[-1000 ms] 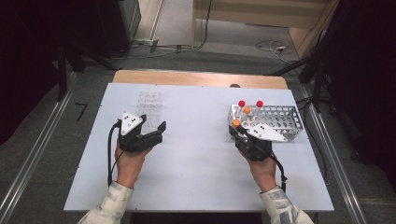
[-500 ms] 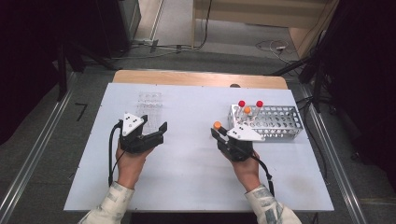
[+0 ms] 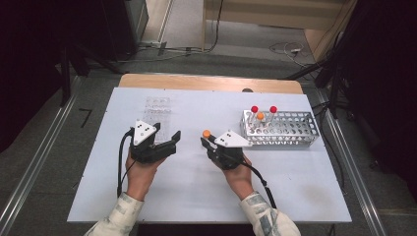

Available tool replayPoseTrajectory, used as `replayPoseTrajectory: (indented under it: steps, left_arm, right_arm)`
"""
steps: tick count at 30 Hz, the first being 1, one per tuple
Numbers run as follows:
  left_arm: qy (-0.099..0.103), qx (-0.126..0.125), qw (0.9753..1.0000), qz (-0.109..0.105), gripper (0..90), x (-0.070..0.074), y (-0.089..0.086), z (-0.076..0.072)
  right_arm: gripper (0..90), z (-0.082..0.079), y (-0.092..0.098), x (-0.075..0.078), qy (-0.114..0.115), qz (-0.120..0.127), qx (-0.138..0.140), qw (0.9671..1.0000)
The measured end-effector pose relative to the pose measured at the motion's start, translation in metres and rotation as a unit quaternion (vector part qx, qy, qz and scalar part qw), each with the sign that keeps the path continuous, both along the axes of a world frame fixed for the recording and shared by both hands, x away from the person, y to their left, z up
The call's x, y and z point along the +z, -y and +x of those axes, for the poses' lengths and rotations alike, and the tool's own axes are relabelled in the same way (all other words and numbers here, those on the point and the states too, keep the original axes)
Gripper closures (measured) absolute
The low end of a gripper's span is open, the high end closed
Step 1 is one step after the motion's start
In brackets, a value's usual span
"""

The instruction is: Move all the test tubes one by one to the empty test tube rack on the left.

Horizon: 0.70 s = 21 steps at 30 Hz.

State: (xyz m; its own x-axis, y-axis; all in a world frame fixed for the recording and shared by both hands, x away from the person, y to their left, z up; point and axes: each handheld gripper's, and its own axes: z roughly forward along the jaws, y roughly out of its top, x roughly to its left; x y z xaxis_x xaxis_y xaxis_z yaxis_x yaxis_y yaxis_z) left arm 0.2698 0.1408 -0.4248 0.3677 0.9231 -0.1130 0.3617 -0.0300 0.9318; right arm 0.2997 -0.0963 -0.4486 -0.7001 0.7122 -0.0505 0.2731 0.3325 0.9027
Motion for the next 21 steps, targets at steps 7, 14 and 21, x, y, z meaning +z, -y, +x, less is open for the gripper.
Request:
replayPoseTrajectory:
  steps: [7,14,21]
  left_arm:
    - [0.006,-0.027,0.9996,-0.007,31.1,0.004,0.011,-0.005]
    - [0.007,-0.055,0.9985,0.001,39.8,0.003,0.023,-0.008]
    - [0.004,-0.071,0.9974,0.012,57.4,0.001,0.028,-0.009]
  right_arm:
    - [71.8,-0.001,-0.020,0.000,0.001,-0.003,0.014,0.9999]
    - [71.7,-0.005,-0.038,-0.001,0.000,-0.009,0.033,0.9994]
    - [71.7,-0.009,-0.046,-0.001,0.003,-0.012,0.042,0.9990]
